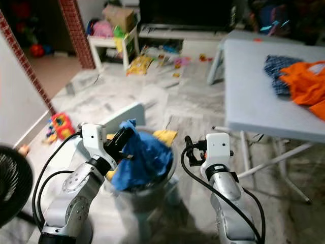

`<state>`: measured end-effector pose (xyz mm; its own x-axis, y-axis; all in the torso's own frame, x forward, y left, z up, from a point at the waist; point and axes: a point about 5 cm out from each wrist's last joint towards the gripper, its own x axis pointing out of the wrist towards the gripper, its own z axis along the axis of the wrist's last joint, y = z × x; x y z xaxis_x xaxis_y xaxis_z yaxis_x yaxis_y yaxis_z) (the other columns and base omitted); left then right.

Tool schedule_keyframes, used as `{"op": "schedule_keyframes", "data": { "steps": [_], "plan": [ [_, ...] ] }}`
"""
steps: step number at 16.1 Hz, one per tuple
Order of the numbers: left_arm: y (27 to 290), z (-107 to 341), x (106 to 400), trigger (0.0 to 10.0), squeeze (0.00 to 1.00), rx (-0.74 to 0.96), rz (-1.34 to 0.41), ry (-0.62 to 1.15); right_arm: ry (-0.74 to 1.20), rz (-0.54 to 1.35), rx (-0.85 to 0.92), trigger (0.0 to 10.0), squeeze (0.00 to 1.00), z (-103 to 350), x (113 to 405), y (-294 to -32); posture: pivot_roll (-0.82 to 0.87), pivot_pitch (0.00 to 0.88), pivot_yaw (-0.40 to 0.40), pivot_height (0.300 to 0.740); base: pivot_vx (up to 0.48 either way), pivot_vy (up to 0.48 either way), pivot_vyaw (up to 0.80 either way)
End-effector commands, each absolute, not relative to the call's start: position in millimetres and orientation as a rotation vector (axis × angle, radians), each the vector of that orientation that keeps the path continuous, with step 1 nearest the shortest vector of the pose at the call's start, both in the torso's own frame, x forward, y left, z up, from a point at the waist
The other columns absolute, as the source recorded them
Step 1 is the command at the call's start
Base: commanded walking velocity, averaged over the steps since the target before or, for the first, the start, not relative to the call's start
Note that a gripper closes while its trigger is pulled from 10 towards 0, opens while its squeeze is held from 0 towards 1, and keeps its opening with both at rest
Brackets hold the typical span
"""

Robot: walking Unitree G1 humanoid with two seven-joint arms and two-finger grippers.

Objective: Hang hanger

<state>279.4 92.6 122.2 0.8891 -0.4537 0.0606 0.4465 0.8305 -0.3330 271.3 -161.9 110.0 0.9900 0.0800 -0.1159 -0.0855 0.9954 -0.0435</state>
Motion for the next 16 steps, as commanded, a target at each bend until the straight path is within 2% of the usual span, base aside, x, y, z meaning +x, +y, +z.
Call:
{"op": "schedule_keyframes", "data": {
  "steps": [1, 7, 16],
  "plan": [
    [86, 122, 279, 10.0, 0.0, -0.35, -0.508, 0.027, 0.104, 0.071, -0.058, 10.0, 0.0, 113, 274, -164, -0.21, 0.0, 0.044, 0.74, 0.274, -0.326, 0.0],
    [84, 119, 280, 10.0, 0.0, -0.353, -0.513, 0.04, 0.098, 0.063, -0.06, 10.0, 0.0, 114, 276, -166, -0.21, 0.0, 0.044, 0.74, 0.287, -0.353, 0.0],
    [99, 97, 279, 10.0, 0.0, -0.306, -0.496, 0.09, 0.074, 0.078, -0.084, 10.0, 0.0, 117, 297, -167, -0.19, 0.0, 0.027, 0.74, 0.288, -0.364, -0.72]
  ]
}}
